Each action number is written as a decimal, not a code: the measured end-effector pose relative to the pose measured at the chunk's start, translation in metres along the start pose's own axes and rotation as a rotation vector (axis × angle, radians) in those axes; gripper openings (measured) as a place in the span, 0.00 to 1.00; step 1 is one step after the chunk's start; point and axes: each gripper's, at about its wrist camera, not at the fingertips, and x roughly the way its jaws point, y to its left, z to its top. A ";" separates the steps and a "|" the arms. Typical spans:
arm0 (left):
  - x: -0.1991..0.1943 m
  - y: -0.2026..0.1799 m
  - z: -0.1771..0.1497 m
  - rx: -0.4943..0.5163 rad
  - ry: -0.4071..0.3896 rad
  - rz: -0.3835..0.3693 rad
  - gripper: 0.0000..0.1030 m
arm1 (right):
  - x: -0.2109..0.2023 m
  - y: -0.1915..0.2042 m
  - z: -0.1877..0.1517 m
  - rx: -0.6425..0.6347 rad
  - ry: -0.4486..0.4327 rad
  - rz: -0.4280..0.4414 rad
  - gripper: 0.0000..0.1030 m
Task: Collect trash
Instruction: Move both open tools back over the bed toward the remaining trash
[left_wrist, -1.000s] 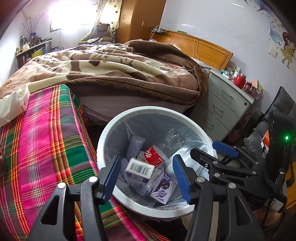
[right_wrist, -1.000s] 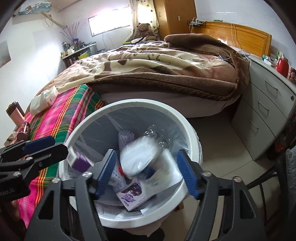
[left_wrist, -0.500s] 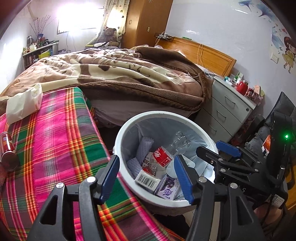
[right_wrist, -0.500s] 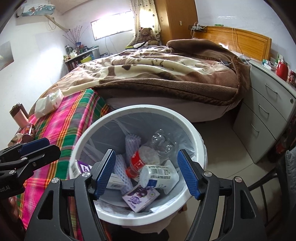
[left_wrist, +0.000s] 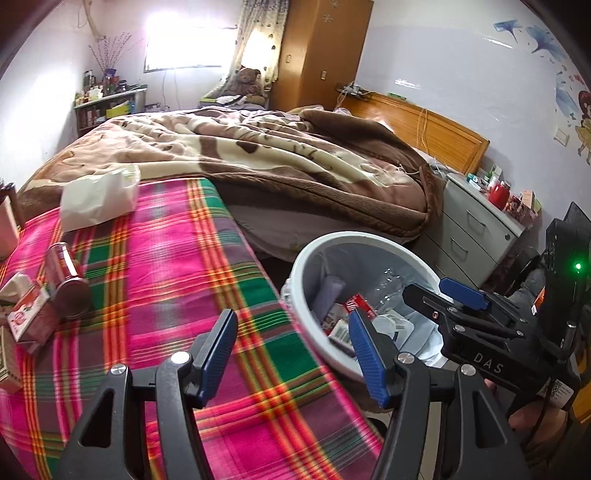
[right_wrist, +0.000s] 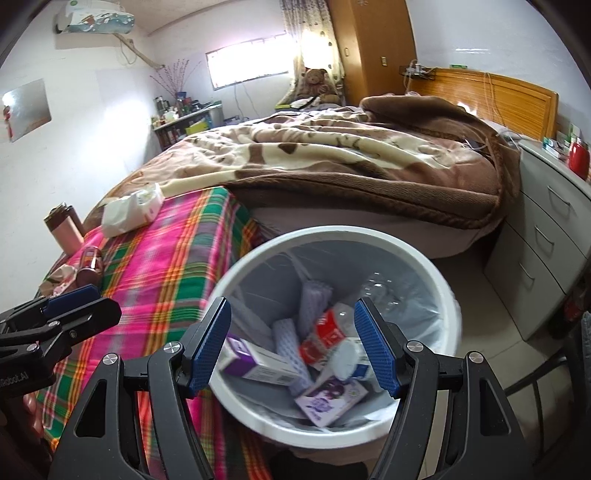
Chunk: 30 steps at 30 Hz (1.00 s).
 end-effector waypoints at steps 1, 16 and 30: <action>-0.003 0.005 -0.001 -0.006 -0.005 0.008 0.63 | 0.001 0.004 0.000 -0.003 -0.002 0.007 0.69; -0.035 0.081 -0.024 -0.115 -0.043 0.139 0.65 | 0.013 0.060 0.003 -0.056 -0.017 0.110 0.69; -0.064 0.152 -0.042 -0.233 -0.070 0.266 0.67 | 0.033 0.120 0.011 -0.160 -0.003 0.180 0.69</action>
